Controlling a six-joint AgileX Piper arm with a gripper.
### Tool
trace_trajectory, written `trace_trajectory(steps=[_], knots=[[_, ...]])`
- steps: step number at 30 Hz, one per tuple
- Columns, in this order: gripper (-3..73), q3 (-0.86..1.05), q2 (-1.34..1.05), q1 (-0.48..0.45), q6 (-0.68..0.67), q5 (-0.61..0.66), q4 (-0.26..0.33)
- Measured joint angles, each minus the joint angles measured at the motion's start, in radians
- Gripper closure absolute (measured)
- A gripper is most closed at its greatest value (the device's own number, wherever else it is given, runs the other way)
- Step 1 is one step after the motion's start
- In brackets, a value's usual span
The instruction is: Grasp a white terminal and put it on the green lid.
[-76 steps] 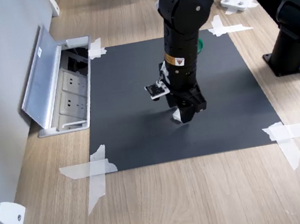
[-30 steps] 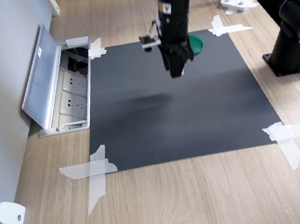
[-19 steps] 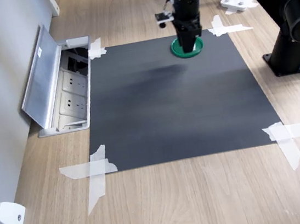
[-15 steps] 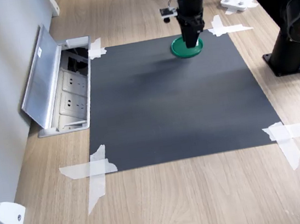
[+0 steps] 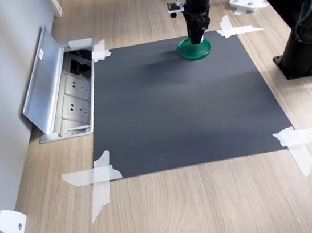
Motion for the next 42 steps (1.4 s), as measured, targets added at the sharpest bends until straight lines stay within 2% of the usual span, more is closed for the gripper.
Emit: trace_trajectory(steps=[10, 14, 21, 30, 33, 36, 38, 42], knots=[[41.8, 0.0, 0.001, 0.0, -0.001, -0.004, 0.003], [36.7, 0.0, 0.001, 0.0, 0.009, 0.003, 0.003], [20.9, 0.0, 0.001, 0.0, 0.043, 0.004, 0.003], [18.4, 0.0, -0.006, 0.0, 0.045, 0.012, -0.037], [19.6, 0.0, -0.028, 0.0, 0.046, 0.007, -0.039], [24.1, -0.004, -0.051, 0.0, 0.055, 0.009, -0.02], [29.4, -0.017, -0.064, 0.0, 0.065, 0.025, 0.008], [45.9, -0.04, -0.09, 0.002, 0.072, 0.061, 0.07]])
